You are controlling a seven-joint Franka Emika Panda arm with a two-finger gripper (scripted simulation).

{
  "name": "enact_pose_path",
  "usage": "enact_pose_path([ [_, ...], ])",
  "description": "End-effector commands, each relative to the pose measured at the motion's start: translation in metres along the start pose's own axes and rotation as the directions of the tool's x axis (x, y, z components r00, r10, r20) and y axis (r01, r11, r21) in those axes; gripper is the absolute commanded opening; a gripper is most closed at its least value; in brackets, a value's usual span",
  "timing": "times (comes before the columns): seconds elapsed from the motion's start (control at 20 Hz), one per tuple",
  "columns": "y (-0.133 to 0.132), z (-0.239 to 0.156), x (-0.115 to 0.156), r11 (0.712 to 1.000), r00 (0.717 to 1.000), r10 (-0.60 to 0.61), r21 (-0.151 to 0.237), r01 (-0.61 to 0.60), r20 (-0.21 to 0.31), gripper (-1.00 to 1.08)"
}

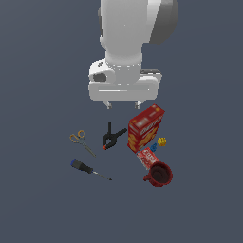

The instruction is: Pick up a designated object from a clutter of objects.

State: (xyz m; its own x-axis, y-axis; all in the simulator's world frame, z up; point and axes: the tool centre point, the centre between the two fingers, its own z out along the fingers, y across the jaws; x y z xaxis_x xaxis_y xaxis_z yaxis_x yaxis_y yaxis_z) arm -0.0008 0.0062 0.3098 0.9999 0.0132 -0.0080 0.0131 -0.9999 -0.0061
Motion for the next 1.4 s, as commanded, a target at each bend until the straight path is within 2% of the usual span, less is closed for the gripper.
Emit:
enact_pose_path([
  [0.0,0.000,0.000,0.000,1.000,1.000,0.000,0.000,0.000,0.000,1.00],
  [0.8,0.000,-0.002,0.006,1.000,1.000,-0.022,0.014,0.022,-0.015,1.00],
  [1.35,0.027,0.030,0.017,0.996,0.996,-0.091,0.015,0.091,-0.016,1.00],
])
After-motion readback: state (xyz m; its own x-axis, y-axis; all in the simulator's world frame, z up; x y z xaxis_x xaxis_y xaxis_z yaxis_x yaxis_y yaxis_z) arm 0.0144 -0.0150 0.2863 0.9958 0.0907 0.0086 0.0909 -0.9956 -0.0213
